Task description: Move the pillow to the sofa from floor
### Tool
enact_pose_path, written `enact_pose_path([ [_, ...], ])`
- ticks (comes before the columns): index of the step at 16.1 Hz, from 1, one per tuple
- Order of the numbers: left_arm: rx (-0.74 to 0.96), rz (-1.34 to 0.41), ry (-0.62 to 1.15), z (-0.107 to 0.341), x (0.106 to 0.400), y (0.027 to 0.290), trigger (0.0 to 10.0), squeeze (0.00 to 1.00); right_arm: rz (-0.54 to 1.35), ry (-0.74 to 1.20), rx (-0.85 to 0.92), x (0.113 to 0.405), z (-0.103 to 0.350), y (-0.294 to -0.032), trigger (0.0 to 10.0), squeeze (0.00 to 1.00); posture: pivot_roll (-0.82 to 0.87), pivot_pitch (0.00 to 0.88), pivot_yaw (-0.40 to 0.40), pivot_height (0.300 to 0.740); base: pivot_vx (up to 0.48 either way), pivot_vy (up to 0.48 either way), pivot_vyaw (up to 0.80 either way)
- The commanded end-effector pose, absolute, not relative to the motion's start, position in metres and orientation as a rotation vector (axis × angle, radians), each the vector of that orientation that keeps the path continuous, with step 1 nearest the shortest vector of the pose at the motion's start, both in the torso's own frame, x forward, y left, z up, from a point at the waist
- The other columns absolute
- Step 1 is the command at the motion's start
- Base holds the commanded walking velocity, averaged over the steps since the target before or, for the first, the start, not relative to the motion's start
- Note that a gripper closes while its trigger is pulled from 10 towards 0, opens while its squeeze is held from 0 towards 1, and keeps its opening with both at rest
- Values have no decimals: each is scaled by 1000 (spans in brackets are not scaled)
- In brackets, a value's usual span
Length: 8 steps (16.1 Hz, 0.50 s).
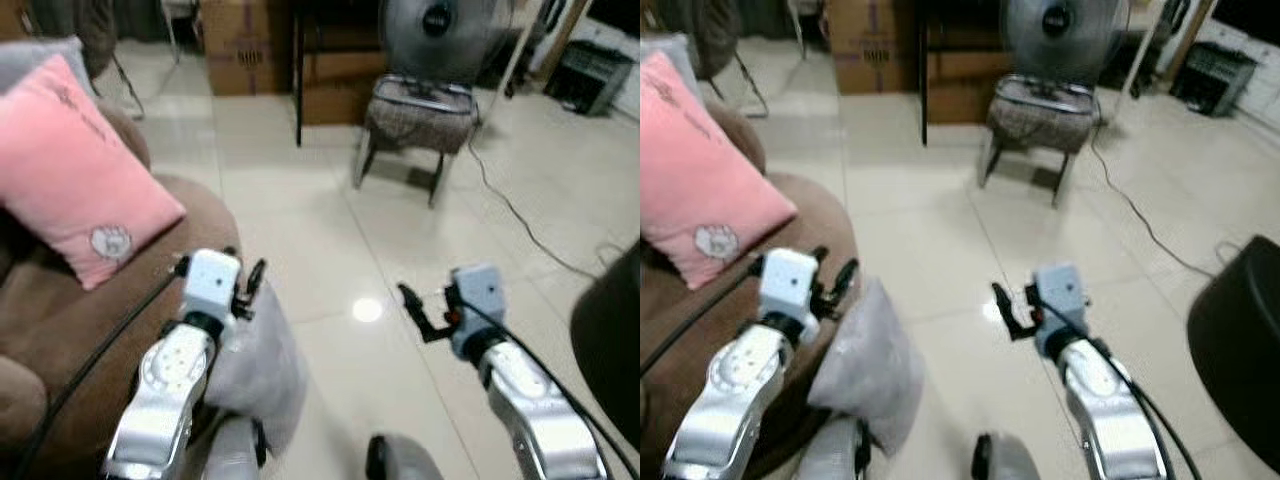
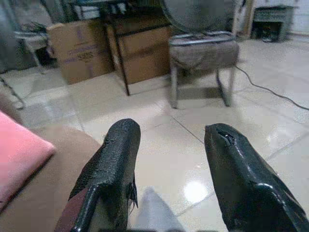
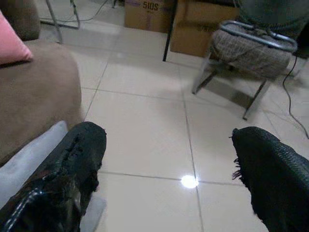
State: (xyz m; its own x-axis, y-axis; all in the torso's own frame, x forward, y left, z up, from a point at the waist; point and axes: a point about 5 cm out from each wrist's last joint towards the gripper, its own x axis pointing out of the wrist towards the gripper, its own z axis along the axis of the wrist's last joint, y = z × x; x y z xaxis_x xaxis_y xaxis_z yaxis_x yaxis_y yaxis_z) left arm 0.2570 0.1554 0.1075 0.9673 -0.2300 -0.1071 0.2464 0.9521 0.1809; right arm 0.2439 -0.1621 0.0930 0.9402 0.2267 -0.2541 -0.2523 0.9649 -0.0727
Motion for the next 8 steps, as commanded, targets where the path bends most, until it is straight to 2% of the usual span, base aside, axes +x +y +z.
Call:
enact_pose_path([
  [1, 220, -218, 103, 106, 257, 163, 10000, 0, 255, 243, -112, 245, 94, -159, 10000, 0, 24, 0, -60, 636, 0, 0, 0],
  [8, 223, -231, 106, 104, 257, 164, 10000, 0, 263, 239, -109, 244, 94, -159, 10000, 0, 24, 0, -58, 571, 0, 0, 0],
])
